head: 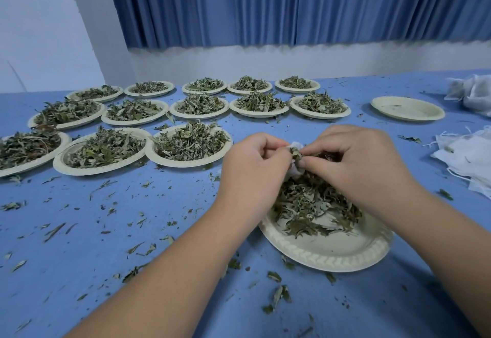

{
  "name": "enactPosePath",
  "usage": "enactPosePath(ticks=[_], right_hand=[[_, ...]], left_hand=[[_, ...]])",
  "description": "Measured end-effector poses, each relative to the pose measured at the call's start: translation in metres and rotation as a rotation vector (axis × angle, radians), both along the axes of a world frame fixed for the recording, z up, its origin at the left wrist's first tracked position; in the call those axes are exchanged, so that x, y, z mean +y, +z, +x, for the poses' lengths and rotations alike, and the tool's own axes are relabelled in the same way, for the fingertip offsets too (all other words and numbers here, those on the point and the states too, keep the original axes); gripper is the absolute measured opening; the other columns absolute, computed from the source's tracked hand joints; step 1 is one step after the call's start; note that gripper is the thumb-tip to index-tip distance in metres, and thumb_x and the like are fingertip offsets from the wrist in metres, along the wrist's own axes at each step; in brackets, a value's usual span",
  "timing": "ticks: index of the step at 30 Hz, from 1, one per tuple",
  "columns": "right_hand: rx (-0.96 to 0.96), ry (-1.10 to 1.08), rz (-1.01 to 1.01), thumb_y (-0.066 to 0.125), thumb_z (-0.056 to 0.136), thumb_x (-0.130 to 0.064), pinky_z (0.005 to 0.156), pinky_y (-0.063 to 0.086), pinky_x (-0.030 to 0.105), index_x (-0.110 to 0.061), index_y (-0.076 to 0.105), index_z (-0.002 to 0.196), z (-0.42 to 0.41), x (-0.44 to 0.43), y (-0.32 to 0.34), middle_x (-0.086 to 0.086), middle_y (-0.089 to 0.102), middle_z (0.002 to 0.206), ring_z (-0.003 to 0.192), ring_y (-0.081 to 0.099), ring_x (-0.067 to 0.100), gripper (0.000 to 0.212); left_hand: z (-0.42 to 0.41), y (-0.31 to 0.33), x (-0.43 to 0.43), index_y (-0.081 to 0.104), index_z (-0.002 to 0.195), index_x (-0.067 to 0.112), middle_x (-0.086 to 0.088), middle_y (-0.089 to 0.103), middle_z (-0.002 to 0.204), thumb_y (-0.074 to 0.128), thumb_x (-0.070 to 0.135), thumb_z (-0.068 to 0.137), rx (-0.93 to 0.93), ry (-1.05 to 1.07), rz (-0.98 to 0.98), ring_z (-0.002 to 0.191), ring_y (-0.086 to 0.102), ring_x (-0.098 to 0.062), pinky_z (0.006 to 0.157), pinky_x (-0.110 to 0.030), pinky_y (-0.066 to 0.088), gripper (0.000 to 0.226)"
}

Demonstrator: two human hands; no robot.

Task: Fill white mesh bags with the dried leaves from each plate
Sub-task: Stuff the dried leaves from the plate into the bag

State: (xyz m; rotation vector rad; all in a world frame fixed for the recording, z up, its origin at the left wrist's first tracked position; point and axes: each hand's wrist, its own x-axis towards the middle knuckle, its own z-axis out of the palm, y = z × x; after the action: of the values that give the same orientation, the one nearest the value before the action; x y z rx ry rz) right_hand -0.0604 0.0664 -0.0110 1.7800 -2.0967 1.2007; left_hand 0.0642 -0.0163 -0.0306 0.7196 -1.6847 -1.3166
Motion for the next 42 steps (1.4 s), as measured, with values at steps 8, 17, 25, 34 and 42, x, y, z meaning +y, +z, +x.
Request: enactPosePath(ticks=[8,17,25,34,42], right_hand=[[-0.036,0.081,0.088,0.067,0.083,-0.028,0.070,0.040,0.010,-0.036,0.076,0.081,0.000,0.005,0.002,-0.012,0.067,0.081,0.079,0.058,0.000,0.011],[-0.205,-0.090,0.031,0.073,0.071,-0.034,0.053,0.038,0.009,-0.036,0.070,0.063,0.006,0.002,0.001,-0.023,0.061,0.058,0.058,0.053,-0.007,0.009],[-0.250,-0.010,0.092,0.076,0.074,-0.025,0.048,0.034,0.009,-0.030,0.071,0.072,0.005,0.005,0.006,-0.020,0.051,0.044,0.047,0.047,-0.002,0.007],[-0.402,0.069,-0.037,0.080,0.072,-0.012,0.058,0.046,0.030,-0.030,0.072,0.069,0.003,-0.001,0.001,-0.001,0.069,0.064,0.057,0.054,0.008,0.020],[-0.527,0.219,-0.001,0.078,0.071,-0.001,0.058,0.045,0.011,-0.021,0.072,0.072,0.002,0.001,0.004,-0.006,0.069,0.064,0.058,0.057,0.001,0.022]], left_hand=[[0.001,0.000,0.003,0.067,0.076,0.023,0.009,0.064,0.055,0.062,0.012,0.087,-0.037,0.013,-0.013,0.052,0.061,-0.008,0.044,-0.017,0.037,0.017],[-0.002,0.000,0.007,0.068,0.075,0.025,0.004,0.070,0.070,0.067,0.017,0.087,-0.079,0.013,-0.119,0.061,0.061,-0.002,0.058,-0.017,0.050,0.014],[-0.002,0.001,0.006,0.068,0.078,0.023,0.007,0.067,0.062,0.063,0.016,0.089,-0.089,0.035,-0.109,0.053,0.061,-0.007,0.049,-0.019,0.044,0.014],[-0.001,0.001,0.005,0.066,0.078,0.020,0.014,0.054,0.044,0.059,0.008,0.089,-0.041,-0.030,-0.017,0.036,0.046,0.003,0.042,-0.015,0.033,0.018],[0.000,0.002,0.004,0.066,0.077,0.017,0.013,0.054,0.045,0.058,0.005,0.089,0.023,-0.067,0.061,0.035,0.048,0.001,0.038,-0.010,0.033,0.019]])
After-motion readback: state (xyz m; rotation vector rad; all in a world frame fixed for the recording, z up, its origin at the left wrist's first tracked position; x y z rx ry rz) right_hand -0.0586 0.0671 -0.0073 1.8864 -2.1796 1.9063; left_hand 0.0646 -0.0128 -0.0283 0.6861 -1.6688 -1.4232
